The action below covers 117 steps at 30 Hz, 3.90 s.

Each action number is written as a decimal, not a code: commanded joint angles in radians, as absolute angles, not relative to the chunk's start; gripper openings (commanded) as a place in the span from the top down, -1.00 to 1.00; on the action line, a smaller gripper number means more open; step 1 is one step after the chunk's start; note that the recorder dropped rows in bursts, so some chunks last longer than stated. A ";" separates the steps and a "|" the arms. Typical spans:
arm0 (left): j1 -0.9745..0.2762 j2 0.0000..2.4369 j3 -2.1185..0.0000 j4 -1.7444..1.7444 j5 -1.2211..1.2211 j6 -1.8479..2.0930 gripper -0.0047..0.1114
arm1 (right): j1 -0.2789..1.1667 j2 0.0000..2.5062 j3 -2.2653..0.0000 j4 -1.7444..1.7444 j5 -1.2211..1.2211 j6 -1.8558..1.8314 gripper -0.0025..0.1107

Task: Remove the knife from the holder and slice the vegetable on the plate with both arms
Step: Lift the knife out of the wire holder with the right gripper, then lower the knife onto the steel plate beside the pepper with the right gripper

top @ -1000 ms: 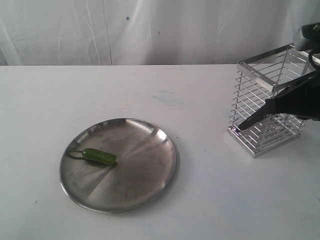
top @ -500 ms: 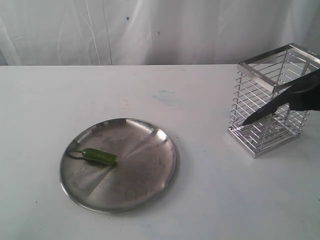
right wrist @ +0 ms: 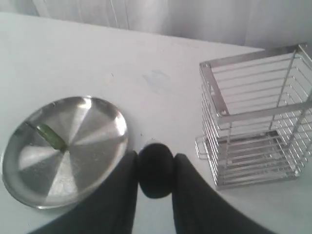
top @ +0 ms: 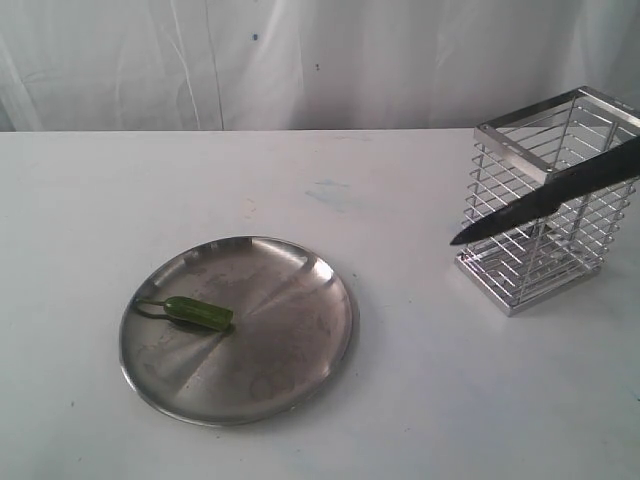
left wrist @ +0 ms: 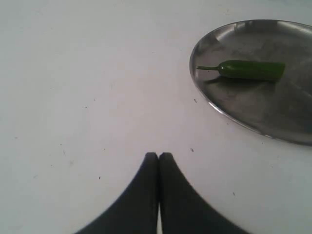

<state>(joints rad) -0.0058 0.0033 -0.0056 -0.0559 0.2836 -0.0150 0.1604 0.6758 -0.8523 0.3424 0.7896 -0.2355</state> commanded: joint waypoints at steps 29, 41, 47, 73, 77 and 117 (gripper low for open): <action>-0.011 0.000 0.000 -0.059 0.284 -0.014 0.92 | 0.160 0.717 -0.307 1.744 0.709 -1.656 0.96; -0.011 0.000 0.000 -0.059 0.284 -0.014 0.92 | 0.160 0.906 -0.454 1.744 0.687 -1.705 0.96; -0.011 0.000 0.000 -0.059 0.284 -0.014 0.92 | 0.160 1.285 -0.662 1.744 0.895 -1.754 0.96; -0.011 0.000 0.000 -0.059 0.284 -0.014 0.92 | 0.314 1.201 -0.743 1.744 0.414 -1.443 0.96; -0.011 0.000 0.000 -0.059 0.284 -0.014 0.92 | 0.314 1.199 -0.718 1.744 0.412 -1.171 0.96; -0.011 0.000 0.000 -0.059 0.284 -0.014 0.92 | 0.318 1.507 -0.680 1.744 0.596 -1.033 0.96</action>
<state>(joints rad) -0.0058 0.0033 -0.0056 -0.0559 0.2836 -0.0150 0.3186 1.4730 -0.6345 1.7459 0.5637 -0.9969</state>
